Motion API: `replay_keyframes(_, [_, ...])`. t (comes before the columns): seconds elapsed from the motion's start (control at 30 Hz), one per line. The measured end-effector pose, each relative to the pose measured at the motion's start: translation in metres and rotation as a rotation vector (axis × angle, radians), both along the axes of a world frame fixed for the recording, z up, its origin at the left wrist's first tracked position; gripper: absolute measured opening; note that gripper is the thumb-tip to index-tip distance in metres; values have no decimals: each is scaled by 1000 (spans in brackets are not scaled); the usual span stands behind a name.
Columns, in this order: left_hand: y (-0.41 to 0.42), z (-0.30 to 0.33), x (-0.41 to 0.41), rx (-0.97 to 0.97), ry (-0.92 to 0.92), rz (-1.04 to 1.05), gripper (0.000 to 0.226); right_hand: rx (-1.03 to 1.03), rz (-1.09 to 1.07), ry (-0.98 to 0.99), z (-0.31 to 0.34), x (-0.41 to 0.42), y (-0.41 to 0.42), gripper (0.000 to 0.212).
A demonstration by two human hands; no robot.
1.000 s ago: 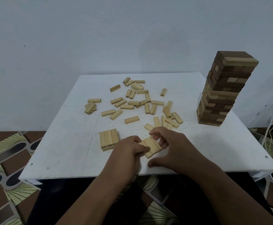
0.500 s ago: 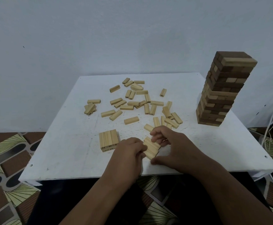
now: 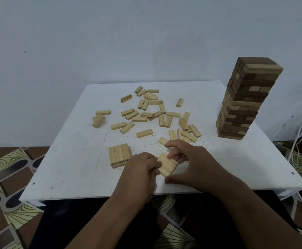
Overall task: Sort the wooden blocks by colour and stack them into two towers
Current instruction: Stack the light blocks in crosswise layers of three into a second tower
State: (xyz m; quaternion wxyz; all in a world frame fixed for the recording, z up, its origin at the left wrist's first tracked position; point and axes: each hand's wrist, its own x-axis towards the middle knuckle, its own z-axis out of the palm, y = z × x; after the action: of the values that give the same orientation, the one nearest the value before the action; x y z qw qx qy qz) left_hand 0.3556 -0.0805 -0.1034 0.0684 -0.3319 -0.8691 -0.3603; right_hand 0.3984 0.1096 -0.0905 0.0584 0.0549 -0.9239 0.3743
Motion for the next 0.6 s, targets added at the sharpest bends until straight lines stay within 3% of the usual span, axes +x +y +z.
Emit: replay_keyframes(0.6, [3, -4, -1, 45, -15, -11, 22, 2, -28, -30, 1, -2, -1, 82])
